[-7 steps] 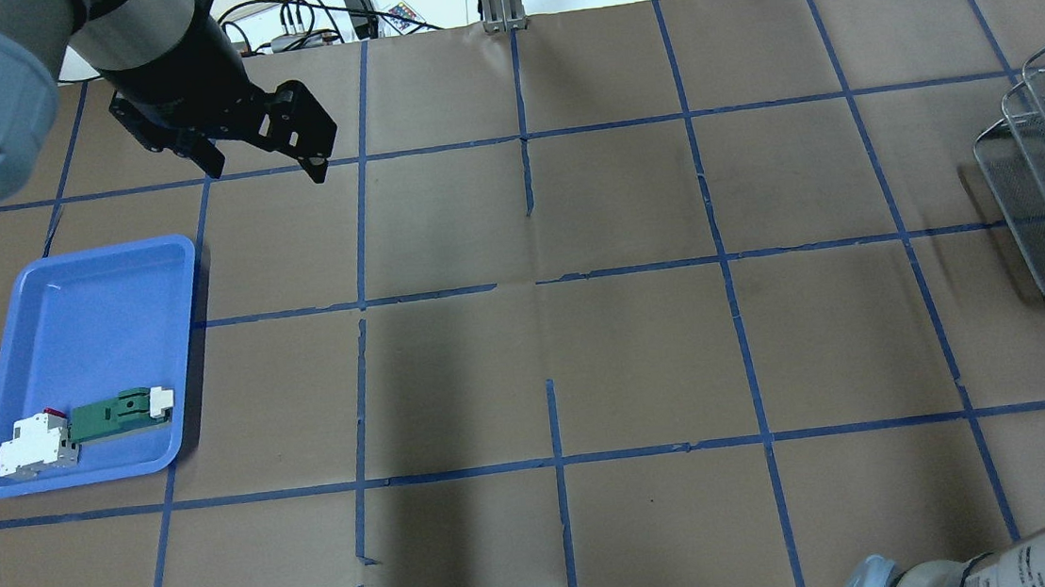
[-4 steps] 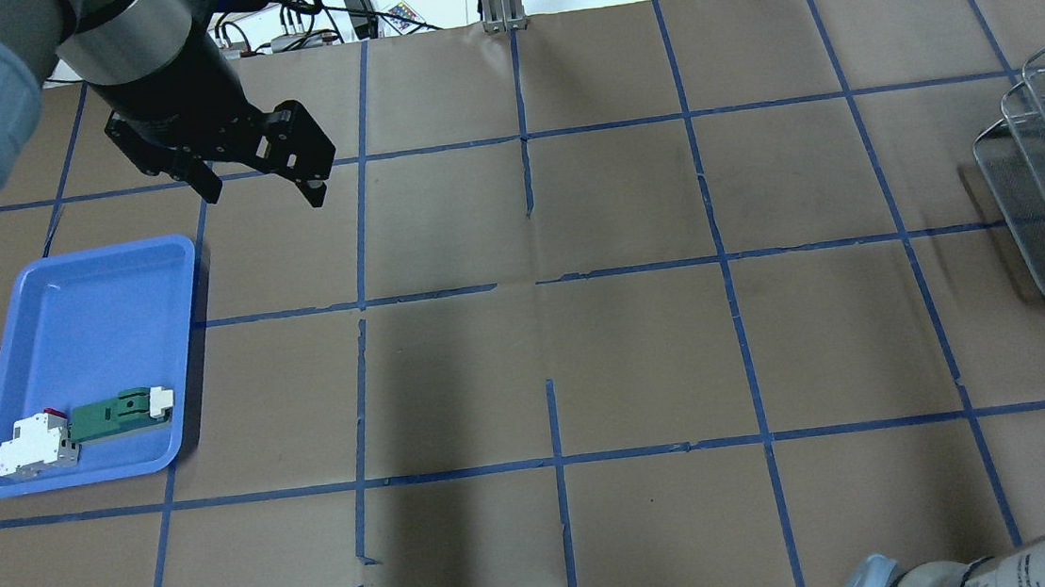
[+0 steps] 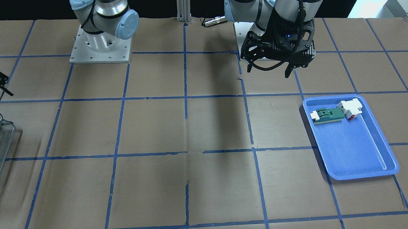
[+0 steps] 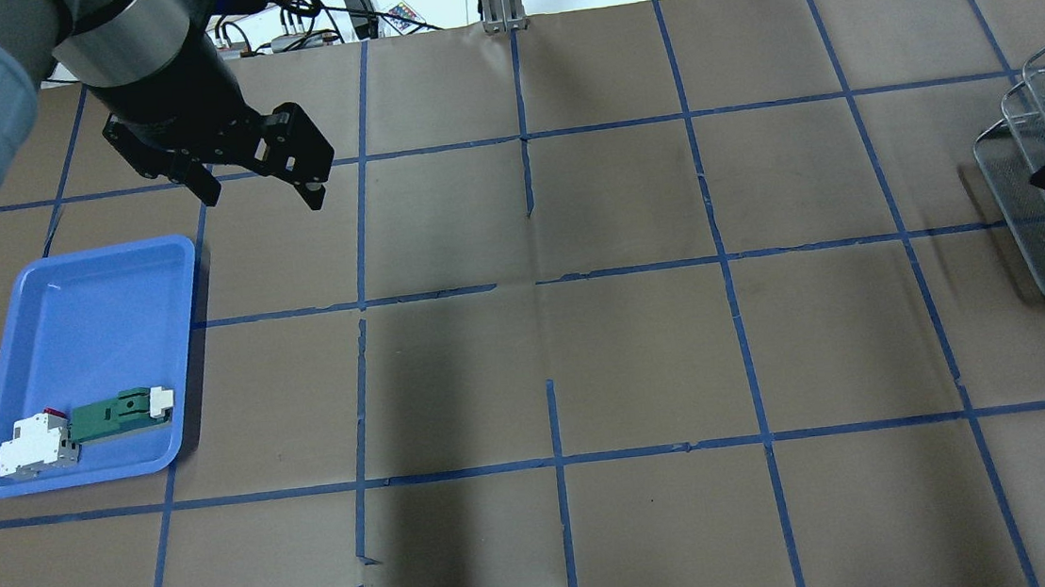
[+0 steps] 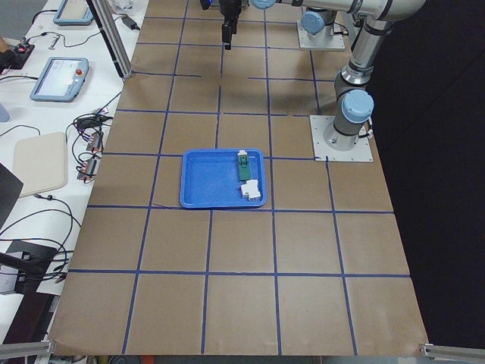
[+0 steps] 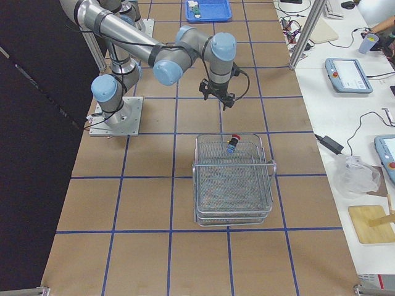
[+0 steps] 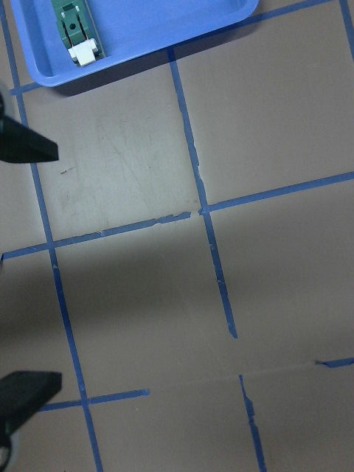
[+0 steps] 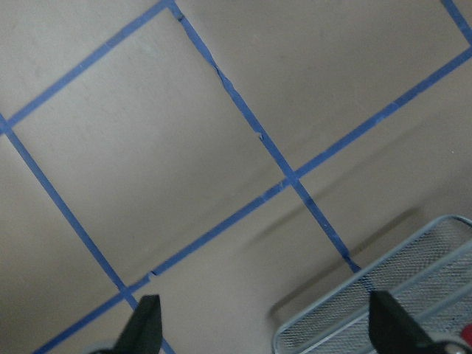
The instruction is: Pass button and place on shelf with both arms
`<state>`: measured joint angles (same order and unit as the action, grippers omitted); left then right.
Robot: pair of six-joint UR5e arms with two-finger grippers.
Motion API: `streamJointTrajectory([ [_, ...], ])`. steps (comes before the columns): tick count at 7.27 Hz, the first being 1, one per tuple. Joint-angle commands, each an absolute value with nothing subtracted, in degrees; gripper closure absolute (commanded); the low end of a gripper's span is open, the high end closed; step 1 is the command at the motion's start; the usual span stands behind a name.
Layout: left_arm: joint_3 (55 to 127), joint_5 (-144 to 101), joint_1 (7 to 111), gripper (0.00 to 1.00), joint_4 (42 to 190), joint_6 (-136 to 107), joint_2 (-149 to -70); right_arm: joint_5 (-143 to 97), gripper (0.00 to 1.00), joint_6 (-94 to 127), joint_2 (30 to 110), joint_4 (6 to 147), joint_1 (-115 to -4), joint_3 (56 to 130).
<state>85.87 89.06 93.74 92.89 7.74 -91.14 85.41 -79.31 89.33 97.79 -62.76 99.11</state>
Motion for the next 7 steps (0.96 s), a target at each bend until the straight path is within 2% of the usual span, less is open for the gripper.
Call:
streamJointTrajectory([
  [1,85.96,89.12,93.61,0.00,92.81,7.82,-91.14,87.08,0.00,-55.64,94.29,96.95,-77.71,100.38],
  [2,86.04,89.03,93.60,0.00,92.81,7.82,-91.14,89.10,0.00,-45.37,94.92,97.99,-85.70,99.07],
  [3,85.96,89.03,93.60,0.00,92.73,7.91,-91.14,88.51,0.00,-33.95,94.40,96.34,-88.91,97.40],
  [5,85.96,89.03,93.60,0.00,92.46,8.00,-91.14,82.74,0.00,-19.47,93.26,95.54,-89.82,95.72],
  [7,85.87,89.03,93.52,0.00,92.46,7.91,-91.14,87.32,0.00,-9.98,91.15,94.05,-90.09,92.82],
])
